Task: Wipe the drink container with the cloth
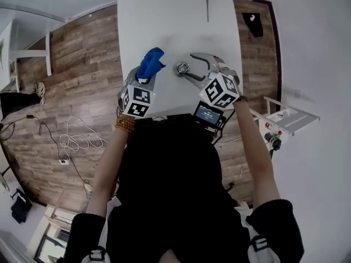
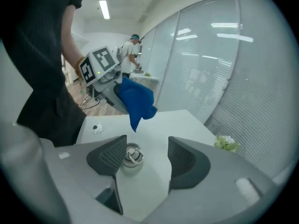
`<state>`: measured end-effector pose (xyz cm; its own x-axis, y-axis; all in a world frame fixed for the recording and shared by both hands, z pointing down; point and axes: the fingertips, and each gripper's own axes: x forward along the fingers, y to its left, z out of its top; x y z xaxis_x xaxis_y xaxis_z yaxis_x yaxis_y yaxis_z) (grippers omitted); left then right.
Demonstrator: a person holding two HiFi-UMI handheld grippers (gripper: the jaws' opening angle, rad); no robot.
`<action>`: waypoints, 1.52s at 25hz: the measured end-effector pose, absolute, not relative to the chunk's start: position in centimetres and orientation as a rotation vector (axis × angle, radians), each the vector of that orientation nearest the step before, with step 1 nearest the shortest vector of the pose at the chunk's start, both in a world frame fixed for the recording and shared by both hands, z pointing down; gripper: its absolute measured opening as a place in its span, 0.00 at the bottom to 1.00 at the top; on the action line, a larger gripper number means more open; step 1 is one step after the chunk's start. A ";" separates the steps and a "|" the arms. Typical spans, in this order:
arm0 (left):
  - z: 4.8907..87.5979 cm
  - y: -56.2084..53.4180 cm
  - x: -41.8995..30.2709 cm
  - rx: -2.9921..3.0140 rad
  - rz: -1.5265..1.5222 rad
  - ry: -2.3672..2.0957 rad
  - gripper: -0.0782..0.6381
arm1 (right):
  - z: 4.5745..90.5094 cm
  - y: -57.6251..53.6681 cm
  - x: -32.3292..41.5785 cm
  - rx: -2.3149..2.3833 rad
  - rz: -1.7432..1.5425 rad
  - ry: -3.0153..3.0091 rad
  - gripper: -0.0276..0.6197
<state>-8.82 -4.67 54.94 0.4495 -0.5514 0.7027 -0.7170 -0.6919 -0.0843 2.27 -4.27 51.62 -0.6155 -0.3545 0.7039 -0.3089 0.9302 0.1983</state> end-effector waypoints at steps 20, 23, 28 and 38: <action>30.3 -4.5 -9.9 2.875 0.097 -1.514 0.37 | 29.5 -1.5 0.8 1.895 -0.239 -2.315 0.44; 29.7 -3.7 -11.7 2.860 0.024 -1.537 0.37 | 28.4 -1.2 0.0 2.119 -0.195 -2.269 0.43; 31.5 -2.2 -12.2 2.836 0.154 -1.545 0.37 | 28.3 -0.3 -2.4 2.165 -0.116 -2.299 0.37; 32.7 -1.7 -13.3 2.812 0.170 -1.569 0.37 | 30.4 0.4 -5.1 2.059 -0.141 -2.246 0.20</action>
